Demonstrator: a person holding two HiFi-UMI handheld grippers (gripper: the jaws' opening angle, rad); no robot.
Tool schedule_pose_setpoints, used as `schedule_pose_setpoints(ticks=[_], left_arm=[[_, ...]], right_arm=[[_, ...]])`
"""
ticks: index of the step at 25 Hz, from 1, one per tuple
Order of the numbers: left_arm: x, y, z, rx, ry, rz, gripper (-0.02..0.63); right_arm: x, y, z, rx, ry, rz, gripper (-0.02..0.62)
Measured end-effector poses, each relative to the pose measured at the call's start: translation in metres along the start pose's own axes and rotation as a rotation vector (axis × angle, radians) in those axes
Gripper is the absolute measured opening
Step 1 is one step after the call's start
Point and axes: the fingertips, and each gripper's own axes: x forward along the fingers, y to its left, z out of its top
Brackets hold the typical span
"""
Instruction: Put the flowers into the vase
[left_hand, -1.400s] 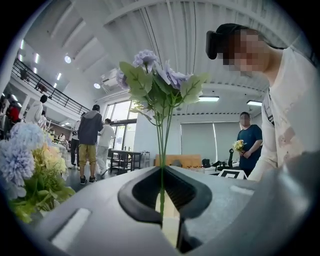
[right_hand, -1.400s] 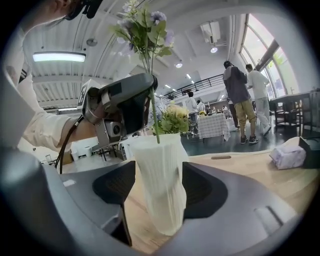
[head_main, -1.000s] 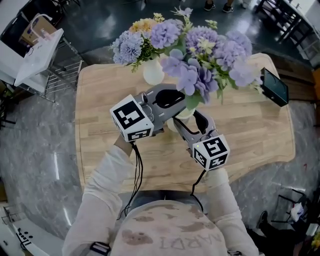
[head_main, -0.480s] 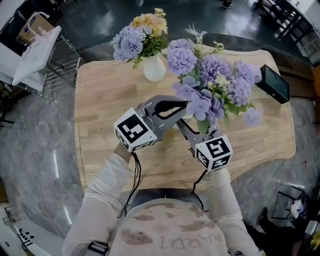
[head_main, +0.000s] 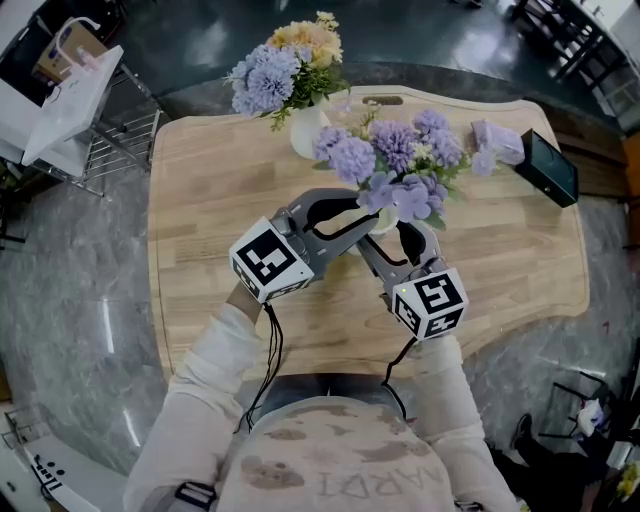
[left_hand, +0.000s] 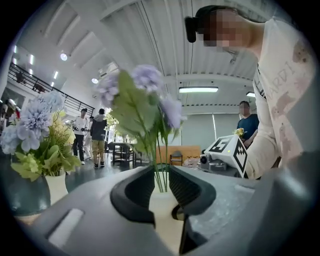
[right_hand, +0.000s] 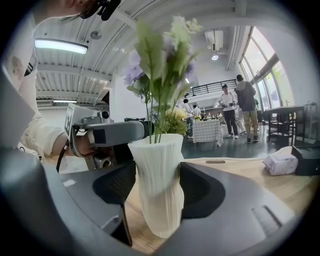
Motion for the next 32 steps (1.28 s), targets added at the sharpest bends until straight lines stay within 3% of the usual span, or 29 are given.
schedule_pose_setpoints(ticks=[8, 13, 21, 26, 32], left_arm=[[-0.017, -0.006, -0.004, 0.053, 0.078, -0.031, 0.169], [-0.041, -0.005, -0.008, 0.008, 0.095, -0.05, 0.225], [-0.086, -0.004, -0.018, -0.084, 0.065, 0.046, 0.224], [-0.099, -0.017, -0.014, -0.102, 0.061, 0.086, 0.152], [-0.091, -0.045, 0.009, -0.06, 0.012, 0.087, 0.0]], right_arm=[[0.0, 0.003, -0.002, -0.002, 0.0, -0.008, 0.299], [-0.003, 0.003, 0.0, 0.03, -0.013, -0.015, 0.301], [-0.029, 0.005, 0.001, 0.084, -0.053, -0.038, 0.301], [-0.057, 0.02, 0.001, 0.084, -0.065, -0.046, 0.264], [-0.084, 0.047, 0.036, 0.033, -0.156, -0.04, 0.05]])
